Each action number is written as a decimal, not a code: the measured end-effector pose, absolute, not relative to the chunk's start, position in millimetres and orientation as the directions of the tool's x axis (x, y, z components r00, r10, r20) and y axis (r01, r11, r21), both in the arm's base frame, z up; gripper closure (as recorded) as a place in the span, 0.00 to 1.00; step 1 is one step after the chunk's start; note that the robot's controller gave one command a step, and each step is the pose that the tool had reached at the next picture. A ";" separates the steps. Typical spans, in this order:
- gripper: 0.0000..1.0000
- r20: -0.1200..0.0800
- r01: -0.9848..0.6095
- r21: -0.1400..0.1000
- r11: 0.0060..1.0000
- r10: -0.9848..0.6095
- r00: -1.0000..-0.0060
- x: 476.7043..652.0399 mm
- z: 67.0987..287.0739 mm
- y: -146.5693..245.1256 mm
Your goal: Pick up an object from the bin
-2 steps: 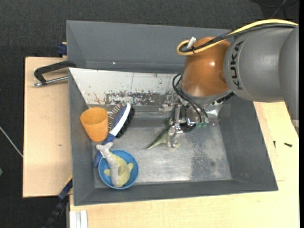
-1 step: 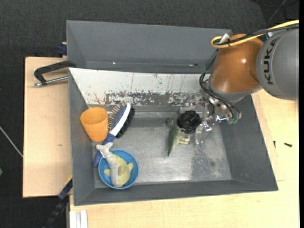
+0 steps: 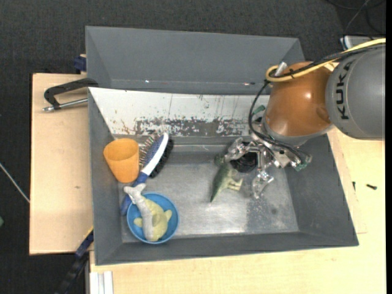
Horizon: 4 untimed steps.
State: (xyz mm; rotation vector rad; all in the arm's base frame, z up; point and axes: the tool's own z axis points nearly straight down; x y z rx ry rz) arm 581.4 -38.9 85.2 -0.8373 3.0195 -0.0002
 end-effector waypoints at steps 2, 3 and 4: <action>1.00 -0.018 -0.706 -0.010 0.708 -0.706 -0.707 512.0 74.7 23.5; 1.00 -0.009 -0.705 -0.005 0.709 -0.705 -0.709 514.6 121.9 25.0; 1.00 -0.005 -0.704 -0.002 0.710 -0.704 -0.710 515.5 124.6 25.9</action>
Offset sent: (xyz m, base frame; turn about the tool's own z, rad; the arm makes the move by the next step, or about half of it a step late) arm -0.0751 0.0597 -0.0152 -0.2455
